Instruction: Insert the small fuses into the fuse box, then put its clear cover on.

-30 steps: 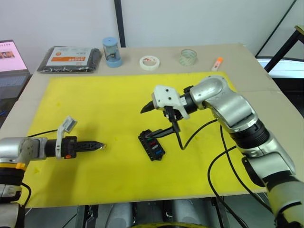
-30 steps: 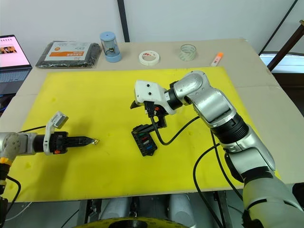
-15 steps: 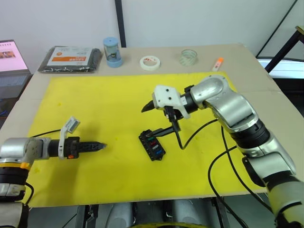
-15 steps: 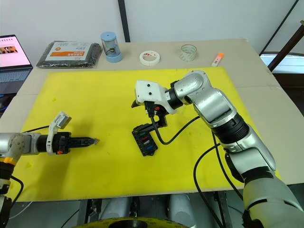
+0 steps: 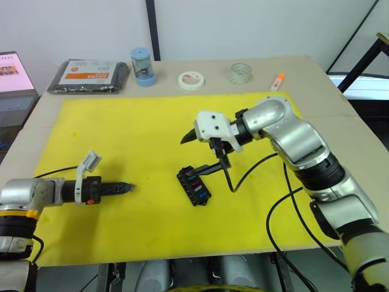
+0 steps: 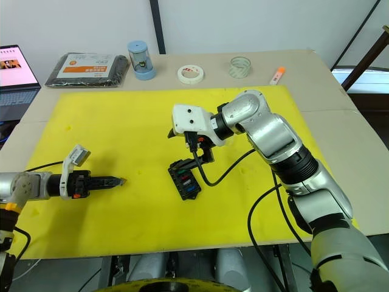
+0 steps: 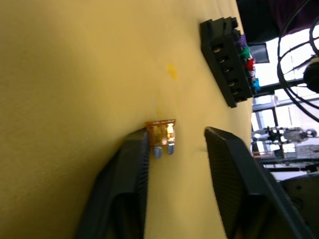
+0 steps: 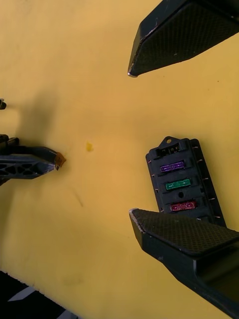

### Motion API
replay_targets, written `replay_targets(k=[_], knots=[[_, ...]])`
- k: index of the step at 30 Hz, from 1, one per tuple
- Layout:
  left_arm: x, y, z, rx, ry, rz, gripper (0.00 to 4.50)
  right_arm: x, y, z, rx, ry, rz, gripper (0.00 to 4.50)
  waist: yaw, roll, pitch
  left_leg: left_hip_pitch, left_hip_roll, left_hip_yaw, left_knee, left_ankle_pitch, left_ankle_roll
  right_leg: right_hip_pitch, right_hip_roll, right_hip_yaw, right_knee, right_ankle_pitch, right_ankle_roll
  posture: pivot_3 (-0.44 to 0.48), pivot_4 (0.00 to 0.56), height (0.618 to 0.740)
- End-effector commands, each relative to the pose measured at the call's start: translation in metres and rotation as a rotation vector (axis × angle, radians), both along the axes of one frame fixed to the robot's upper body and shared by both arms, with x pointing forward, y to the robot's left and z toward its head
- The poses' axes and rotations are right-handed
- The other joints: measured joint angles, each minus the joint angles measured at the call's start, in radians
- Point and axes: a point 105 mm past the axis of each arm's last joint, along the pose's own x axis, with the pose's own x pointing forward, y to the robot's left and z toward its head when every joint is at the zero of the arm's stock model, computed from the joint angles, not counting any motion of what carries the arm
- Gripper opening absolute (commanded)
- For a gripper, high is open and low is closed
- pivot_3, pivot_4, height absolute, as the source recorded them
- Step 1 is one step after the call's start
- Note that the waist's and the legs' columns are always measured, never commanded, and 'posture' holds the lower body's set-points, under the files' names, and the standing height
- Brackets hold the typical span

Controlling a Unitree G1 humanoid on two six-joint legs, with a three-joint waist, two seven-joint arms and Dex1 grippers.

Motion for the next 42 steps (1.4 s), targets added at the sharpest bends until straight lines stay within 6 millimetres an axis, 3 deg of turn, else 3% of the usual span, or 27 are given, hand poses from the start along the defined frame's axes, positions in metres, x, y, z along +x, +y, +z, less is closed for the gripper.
replay_targets(k=[1, 11, 13, 19, 24, 28, 32, 35, 40, 42], knots=[[-0.005, 0.002, -0.008, 0.007, 0.038, 0.009, 0.37, -0.001, 0.002, 0.010, 0.010, -0.047, 0.016, 4.50, 0.000, 0.000, 0.000, 0.000, 0.000, 0.000, 0.000, 0.000, 0.000, 0.000, 0.000, 0.000, 0.000, 0.000, 0.000, 0.000, 0.150, 0.740], [-0.008, 0.005, -0.010, 0.011, 0.045, 0.021, 0.37, 0.000, 0.002, 0.009, 0.007, -0.048, 0.018, 4.50, -0.001, 0.000, 0.000, 0.000, 0.000, 0.000, 0.000, 0.000, 0.000, 0.000, 0.001, 0.000, 0.000, 0.000, 0.000, 0.000, 0.150, 0.740], [-0.007, 0.006, -0.010, 0.012, 0.045, 0.022, 0.00, 0.000, 0.002, 0.009, 0.007, -0.050, 0.018, 4.50, -0.001, 0.000, 0.000, 0.000, 0.000, 0.000, 0.000, 0.000, 0.000, 0.000, 0.001, 0.000, 0.000, 0.000, 0.000, 0.000, 0.150, 0.740], [-0.009, 0.006, -0.010, 0.016, 0.038, 0.019, 0.00, 0.000, 0.002, 0.010, 0.008, -0.049, 0.020, 4.50, -0.002, 0.000, 0.000, 0.001, 0.000, 0.000, 0.000, 0.000, 0.000, 0.000, 0.001, 0.000, 0.000, 0.000, 0.000, 0.000, 0.150, 0.740], [-0.008, 0.007, -0.001, 0.021, -0.054, 0.007, 0.00, -0.001, 0.001, 0.012, 0.020, -0.012, 0.004, 4.50, -0.006, 0.000, 0.000, 0.001, 0.001, 0.000, 0.000, 0.000, 0.000, -0.001, 0.001, 0.000, 0.000, 0.000, 0.000, 0.000, 0.150, 0.740], [0.003, -0.008, 0.038, -0.027, -0.308, -0.045, 0.00, -0.004, 0.001, 0.024, 0.096, 0.076, -0.037, 4.50, -0.002, 0.000, 0.000, 0.000, 0.002, 0.000, 0.000, 0.000, 0.000, -0.001, 0.000, 0.000, 0.000, 0.000, 0.000, 0.000, 0.150, 0.740], [0.007, -0.051, 0.094, -0.103, -0.601, -0.118, 0.00, -0.010, -0.001, 0.037, 0.166, 0.245, -0.097, 4.50, 0.007, 0.000, 0.000, -0.002, 0.001, -0.002, 0.001, 0.000, 0.000, -0.001, -0.002, 0.000, 0.000, 0.000, 0.000, 0.000, 0.150, 0.740], [0.002, -0.080, 0.124, -0.123, -0.759, -0.174, 0.00, -0.015, -0.007, 0.047, 0.188, 0.351, -0.141, 4.50, 0.004, -0.001, 0.000, -0.002, 0.000, -0.002, 0.001, 0.000, 0.000, 0.000, -0.005, -0.001, 0.000, 0.000, 0.000, 0.000, 0.150, 0.740], [-0.004, -0.100, 0.144, -0.125, -0.871, -0.212, 0.00, -0.022, -0.009, 0.058, 0.221, 0.483, -0.180, 4.50, -0.005, 0.000, 0.000, 0.000, 0.000, -0.001, 0.000, 0.000, 0.001, 0.001, -0.004, -0.001, -0.001, 0.000, 0.000, 0.000, 0.150, 0.740], [-0.003, -0.104, 0.146, -0.099, -0.909, -0.224, 0.00, -0.023, -0.007, 0.066, 0.256, 0.528, -0.188, 4.10, -0.004, 0.000, 0.000, 0.000, 0.001, -0.001, 0.000, 0.000, 0.000, 0.001, -0.001, -0.001, -0.001, 0.000, 0.000, 0.000, 0.150, 0.740]])
